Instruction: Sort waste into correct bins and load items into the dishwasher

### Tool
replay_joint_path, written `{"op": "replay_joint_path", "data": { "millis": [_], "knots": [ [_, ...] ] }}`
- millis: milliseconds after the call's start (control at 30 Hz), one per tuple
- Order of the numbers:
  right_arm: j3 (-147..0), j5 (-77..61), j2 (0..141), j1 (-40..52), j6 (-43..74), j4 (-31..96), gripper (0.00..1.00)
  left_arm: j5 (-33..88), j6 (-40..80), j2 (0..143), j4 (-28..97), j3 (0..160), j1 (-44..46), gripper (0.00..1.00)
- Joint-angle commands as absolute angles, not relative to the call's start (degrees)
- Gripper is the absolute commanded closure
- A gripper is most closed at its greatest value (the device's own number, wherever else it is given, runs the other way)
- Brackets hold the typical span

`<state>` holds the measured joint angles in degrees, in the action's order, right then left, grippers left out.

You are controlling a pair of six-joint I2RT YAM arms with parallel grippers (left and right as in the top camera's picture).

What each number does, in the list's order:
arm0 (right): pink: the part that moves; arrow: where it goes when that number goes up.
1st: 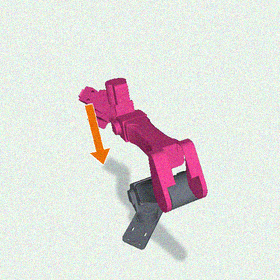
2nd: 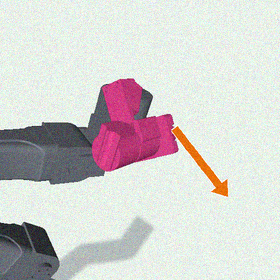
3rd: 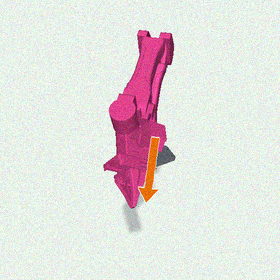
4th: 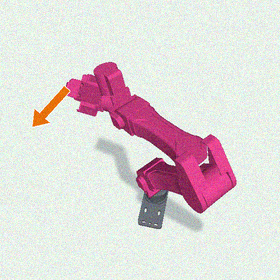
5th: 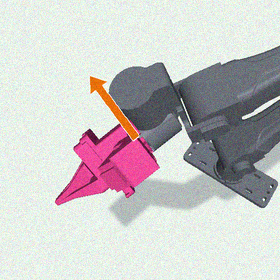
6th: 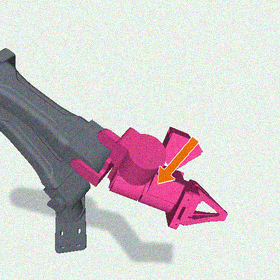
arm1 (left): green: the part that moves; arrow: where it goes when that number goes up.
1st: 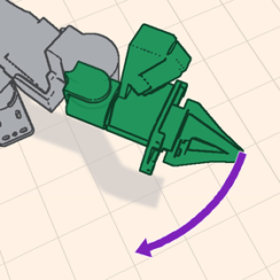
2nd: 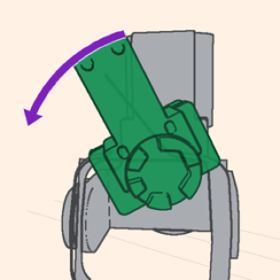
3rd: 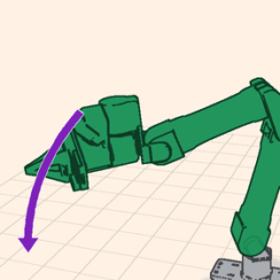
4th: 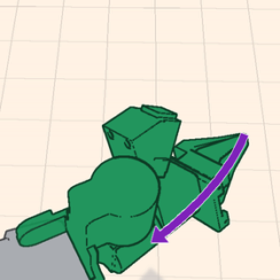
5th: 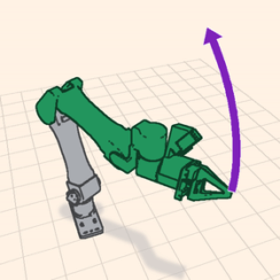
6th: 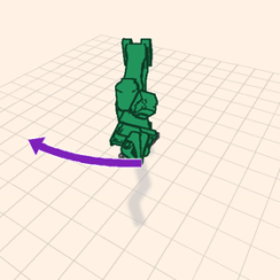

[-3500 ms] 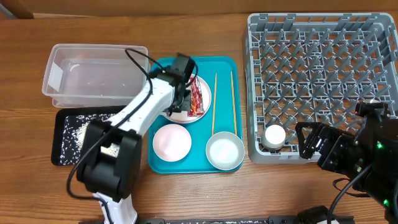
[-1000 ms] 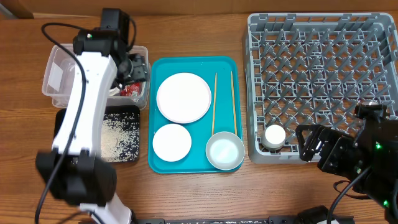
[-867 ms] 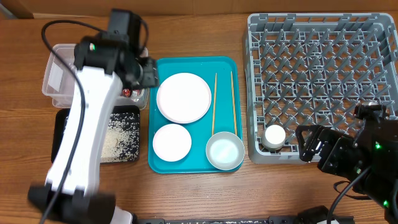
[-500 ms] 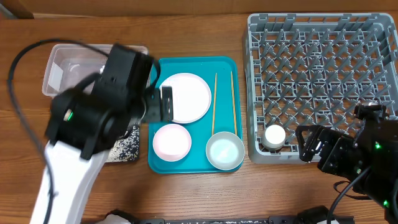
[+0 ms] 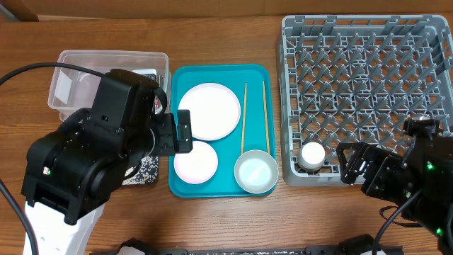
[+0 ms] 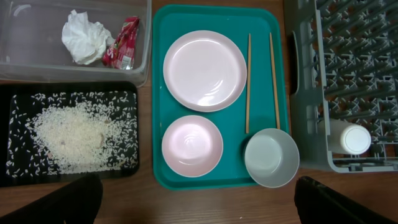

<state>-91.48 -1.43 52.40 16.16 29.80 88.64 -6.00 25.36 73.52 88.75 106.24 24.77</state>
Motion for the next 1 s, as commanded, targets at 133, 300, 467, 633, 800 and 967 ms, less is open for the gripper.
{"op": "replay_joint_path", "data": {
  "millis": [133,300,467,633,800,967],
  "knots": [
    [-91.46,-0.95,52.36,16.05,29.85,88.44,0.0,-8.86,23.83,66.37,76.64,100.77,23.03,0.0],
    [-91.46,-0.95,52.36,16.05,29.85,88.44,0.0,0.3,14.0,54.26,55.66,83.48,18.24,0.0],
    [-91.46,-0.93,52.36,16.05,29.85,88.44,0.0,5.65,5.8,41.08,43.42,65.43,14.11,0.0],
    [-91.46,-0.93,52.36,16.05,29.85,88.44,0.0,5.58,1.54,28.99,37.39,50.43,13.78,0.0],
    [-91.46,-0.95,52.36,16.05,29.85,88.44,0.0,4.91,1.02,17.89,30.09,36.38,13.76,0.0],
    [-91.46,-0.95,52.36,16.05,29.85,88.44,0.0,5.61,1.3,7.46,20.78,21.78,13.76,0.0]
  ]
}}
